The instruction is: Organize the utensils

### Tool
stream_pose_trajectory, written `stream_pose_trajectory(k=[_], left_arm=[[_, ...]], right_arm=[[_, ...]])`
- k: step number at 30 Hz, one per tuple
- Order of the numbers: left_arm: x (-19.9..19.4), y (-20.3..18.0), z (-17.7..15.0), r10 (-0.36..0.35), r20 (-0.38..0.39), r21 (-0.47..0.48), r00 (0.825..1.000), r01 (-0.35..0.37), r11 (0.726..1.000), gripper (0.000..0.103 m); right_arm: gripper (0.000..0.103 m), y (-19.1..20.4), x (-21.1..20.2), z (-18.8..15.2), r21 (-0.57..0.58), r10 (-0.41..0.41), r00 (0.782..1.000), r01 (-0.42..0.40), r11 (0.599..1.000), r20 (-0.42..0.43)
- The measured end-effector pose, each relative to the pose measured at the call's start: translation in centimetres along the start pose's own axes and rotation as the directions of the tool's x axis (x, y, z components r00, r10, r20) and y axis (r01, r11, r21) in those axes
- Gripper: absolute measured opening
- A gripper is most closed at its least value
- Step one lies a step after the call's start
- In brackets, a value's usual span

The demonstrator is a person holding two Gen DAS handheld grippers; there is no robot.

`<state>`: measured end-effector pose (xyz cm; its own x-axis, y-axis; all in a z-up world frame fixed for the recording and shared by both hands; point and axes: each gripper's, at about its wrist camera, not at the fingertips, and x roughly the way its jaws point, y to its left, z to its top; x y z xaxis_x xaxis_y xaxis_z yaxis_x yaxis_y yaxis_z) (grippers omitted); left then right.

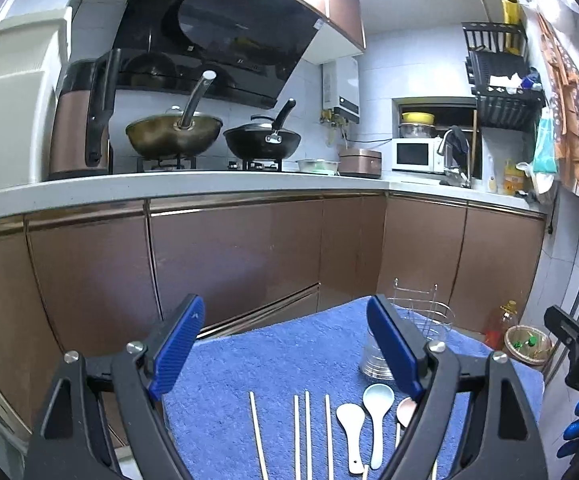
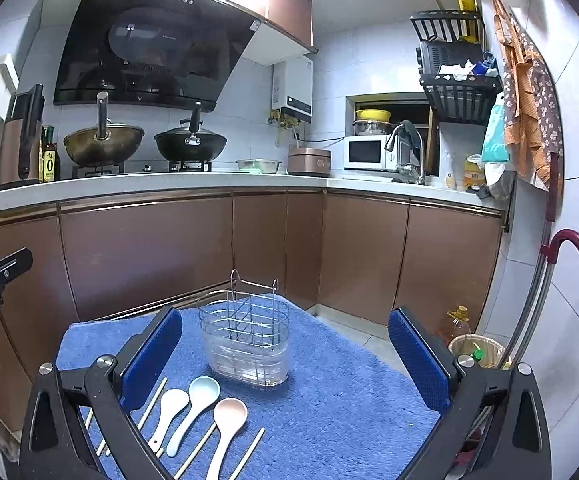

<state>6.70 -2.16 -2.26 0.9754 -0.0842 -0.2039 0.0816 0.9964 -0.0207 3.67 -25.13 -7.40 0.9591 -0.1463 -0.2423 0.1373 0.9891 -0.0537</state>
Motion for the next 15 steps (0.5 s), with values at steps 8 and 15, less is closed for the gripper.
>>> stream_pose_trajectory(k=[8, 15], left_arm=[[1.5, 0.4, -0.1, 0.001, -0.035, -0.011, 0.999, -0.001, 1.0, 0.083], [4.3, 2.0, -0.7, -0.028, -0.153, -0.053, 0.988, 0.02, 0.998, 0.083]], right_arm=[[0.103, 0.0, 1.3, -0.2, -0.005, 0.003, 0.999, -0.003, 1.0, -0.032], [0.103, -0.5, 3.4, -0.9, 0.008, 0.062, 0.991, -0.061, 0.998, -0.115]])
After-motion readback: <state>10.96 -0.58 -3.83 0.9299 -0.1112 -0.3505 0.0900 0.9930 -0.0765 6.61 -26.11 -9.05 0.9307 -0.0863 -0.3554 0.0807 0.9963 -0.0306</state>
